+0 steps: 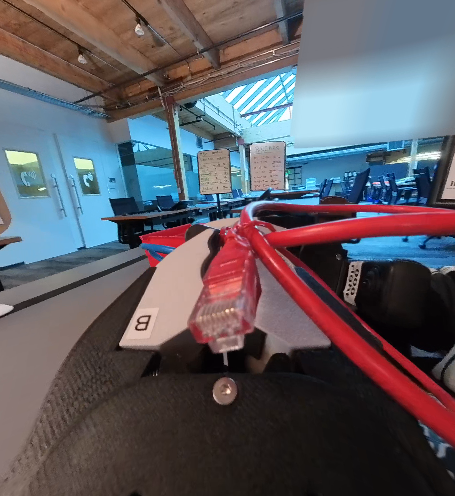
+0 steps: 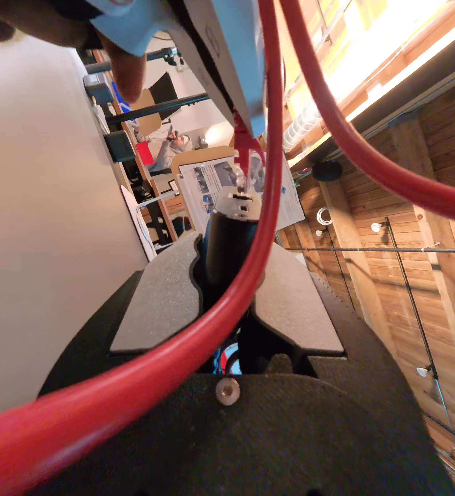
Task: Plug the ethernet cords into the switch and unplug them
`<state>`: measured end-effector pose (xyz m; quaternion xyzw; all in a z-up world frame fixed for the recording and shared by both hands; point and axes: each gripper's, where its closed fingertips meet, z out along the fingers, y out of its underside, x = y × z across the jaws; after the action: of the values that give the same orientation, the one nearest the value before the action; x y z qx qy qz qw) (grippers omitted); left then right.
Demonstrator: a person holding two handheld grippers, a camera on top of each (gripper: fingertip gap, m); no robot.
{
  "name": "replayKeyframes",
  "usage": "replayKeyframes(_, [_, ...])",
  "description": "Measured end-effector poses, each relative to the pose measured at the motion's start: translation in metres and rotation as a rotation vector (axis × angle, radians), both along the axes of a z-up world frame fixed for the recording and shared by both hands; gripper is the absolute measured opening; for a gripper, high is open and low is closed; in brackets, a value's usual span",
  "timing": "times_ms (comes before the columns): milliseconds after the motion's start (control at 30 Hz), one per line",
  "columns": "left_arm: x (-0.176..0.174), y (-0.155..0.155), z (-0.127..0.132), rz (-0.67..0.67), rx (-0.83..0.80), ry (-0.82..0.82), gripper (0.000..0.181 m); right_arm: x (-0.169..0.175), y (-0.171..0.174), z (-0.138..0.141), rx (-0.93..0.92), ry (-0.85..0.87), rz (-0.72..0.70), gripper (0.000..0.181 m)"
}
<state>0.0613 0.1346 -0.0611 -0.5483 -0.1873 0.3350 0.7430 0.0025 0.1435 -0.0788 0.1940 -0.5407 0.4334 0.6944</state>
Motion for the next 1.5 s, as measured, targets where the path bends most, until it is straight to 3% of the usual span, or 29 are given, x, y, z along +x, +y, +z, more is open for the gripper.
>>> replayKeyframes(33, [0.0,-0.001,0.001,0.005,-0.001,0.007,0.012,0.001,0.0,0.001,-0.006,0.003,0.005,0.034])
replayKeyframes(267, [0.003,0.005,-0.004,-0.033,-0.024,-0.006,0.012,0.002,0.0,0.002,-0.013,0.003,0.012,0.033])
replayKeyframes(300, [0.003,0.005,-0.004,-0.036,-0.023,-0.009,0.027,0.003,0.0,0.001,-0.01,0.011,0.01,0.033])
replayKeyframes(367, [0.003,0.006,-0.005,-0.039,-0.03,-0.011,0.026,0.003,0.0,0.001,-0.003,0.016,0.013,0.033])
replayKeyframes(400, [0.003,0.006,-0.006,-0.038,-0.036,-0.008,0.012,0.004,0.0,0.0,0.001,0.017,0.016,0.032])
replayKeyframes(433, [0.004,0.006,-0.006,-0.035,-0.042,-0.007,0.012,0.005,0.0,0.0,0.008,0.021,0.018,0.032])
replayKeyframes(467, [0.003,0.007,-0.007,-0.03,-0.053,-0.01,0.026,0.006,-0.001,-0.001,0.018,0.03,0.017,0.032])
replayKeyframes(567, [0.004,0.008,-0.008,-0.028,-0.061,-0.013,0.029,0.007,0.0,-0.001,0.024,0.036,0.014,0.032])
replayKeyframes(600, [0.004,0.008,-0.008,-0.035,-0.057,-0.018,0.029,0.008,0.0,0.0,0.023,0.03,0.022,0.031])
replayKeyframes(633, [0.005,0.008,-0.008,-0.043,-0.05,-0.023,0.013,0.009,0.0,0.0,0.023,0.026,0.028,0.031])
replayKeyframes(667, [0.005,0.008,-0.008,-0.052,-0.044,-0.026,0.012,0.01,0.0,0.0,0.025,0.026,0.033,0.031])
replayKeyframes(900, [0.003,0.009,-0.015,-0.06,-0.053,-0.068,0.012,0.014,-0.005,-0.002,0.072,0.047,0.009,0.031])
replayKeyframes(1100, [0.007,0.011,-0.012,-0.008,-0.097,0.01,0.014,0.016,-0.01,0.006,0.078,0.062,0.015,0.031])
replayKeyframes(1300, [0.016,-0.002,0.011,0.052,-0.023,0.18,0.024,0.02,-0.021,0.043,0.034,0.138,0.133,0.031])
replayKeyframes(1400, [0.014,-0.023,0.023,0.061,0.123,0.158,0.029,0.0,-0.01,0.077,-0.064,0.036,0.158,0.031])
replayKeyframes(1500, [0.001,-0.045,0.024,0.123,0.228,0.083,0.028,-0.034,0.015,0.123,-0.261,-0.212,0.217,0.031])
